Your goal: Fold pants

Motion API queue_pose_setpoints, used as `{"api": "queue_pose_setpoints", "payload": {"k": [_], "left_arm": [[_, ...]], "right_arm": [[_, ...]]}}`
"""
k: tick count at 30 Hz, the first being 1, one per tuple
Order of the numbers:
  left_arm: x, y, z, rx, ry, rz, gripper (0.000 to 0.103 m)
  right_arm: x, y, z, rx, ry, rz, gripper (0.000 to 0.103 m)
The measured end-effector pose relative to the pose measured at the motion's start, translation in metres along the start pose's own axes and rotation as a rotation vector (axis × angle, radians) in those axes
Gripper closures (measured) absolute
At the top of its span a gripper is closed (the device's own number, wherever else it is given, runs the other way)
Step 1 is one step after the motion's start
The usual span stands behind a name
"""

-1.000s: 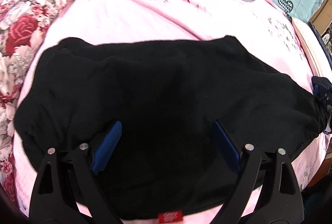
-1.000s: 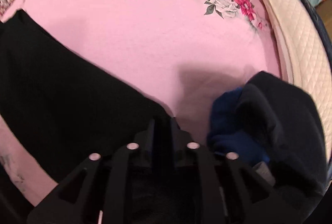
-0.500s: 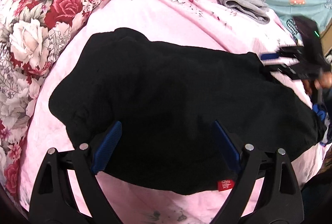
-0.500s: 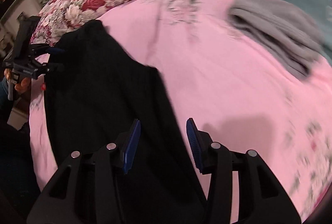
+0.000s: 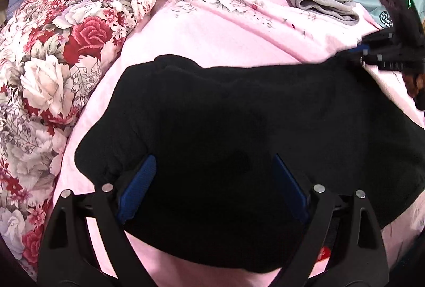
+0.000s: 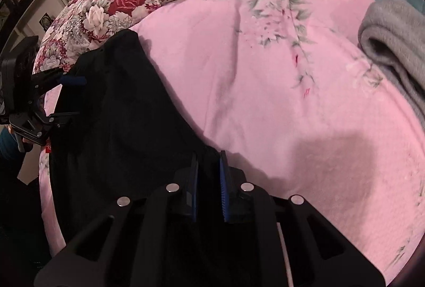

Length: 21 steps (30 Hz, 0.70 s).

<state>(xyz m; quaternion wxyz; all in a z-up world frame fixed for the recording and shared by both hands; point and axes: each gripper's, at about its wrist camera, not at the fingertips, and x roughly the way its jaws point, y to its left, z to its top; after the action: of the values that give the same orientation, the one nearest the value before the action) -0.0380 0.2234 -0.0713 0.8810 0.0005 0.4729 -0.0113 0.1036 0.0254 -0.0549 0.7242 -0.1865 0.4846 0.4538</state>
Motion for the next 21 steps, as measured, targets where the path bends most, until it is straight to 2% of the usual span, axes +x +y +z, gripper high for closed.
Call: {"api": "queue_pose_setpoints", "payload": {"k": [2, 4, 8, 9, 10, 12, 14, 16, 18, 19, 21], "left_arm": [[0.003, 0.002, 0.002, -0.011, 0.007, -0.018, 0.013], [0.005, 0.001, 0.003, -0.008, 0.014, -0.016, 0.013], [-0.007, 0.010, 0.009, -0.034, 0.009, -0.068, 0.013], [-0.012, 0.017, 0.013, -0.059, -0.003, -0.083, 0.013], [-0.016, 0.027, 0.017, -0.090, -0.017, -0.091, 0.013], [-0.018, 0.044, 0.024, -0.146, -0.038, -0.069, 0.013], [-0.014, 0.061, 0.032, -0.196, -0.046, -0.025, 0.013], [-0.003, 0.077, 0.040, -0.257, -0.035, -0.022, 0.013], [0.010, 0.084, 0.046, -0.281, -0.019, -0.007, 0.013], [0.017, 0.086, 0.049, -0.281, -0.007, 0.016, 0.013], [0.033, 0.083, 0.054, -0.253, 0.019, 0.112, 0.013]], "right_arm": [[-0.007, -0.001, 0.012, -0.024, -0.033, -0.053, 0.092], [-0.007, -0.007, 0.020, -0.037, -0.030, -0.098, 0.092], [0.024, -0.012, 0.016, -0.022, 0.080, -0.128, 0.090], [0.026, -0.012, 0.014, -0.014, 0.078, -0.148, 0.084], [0.022, -0.013, 0.015, 0.001, 0.065, -0.160, 0.068], [0.006, -0.018, 0.016, 0.055, 0.010, -0.159, 0.057], [-0.016, -0.022, 0.014, 0.121, -0.057, -0.122, 0.056], [-0.037, -0.017, 0.007, 0.171, -0.107, -0.041, 0.056], [-0.045, -0.001, -0.003, 0.177, -0.122, 0.032, 0.055], [-0.046, 0.014, -0.010, 0.159, -0.120, 0.064, 0.055], [-0.043, 0.044, -0.020, 0.105, -0.108, 0.105, 0.055]]}}
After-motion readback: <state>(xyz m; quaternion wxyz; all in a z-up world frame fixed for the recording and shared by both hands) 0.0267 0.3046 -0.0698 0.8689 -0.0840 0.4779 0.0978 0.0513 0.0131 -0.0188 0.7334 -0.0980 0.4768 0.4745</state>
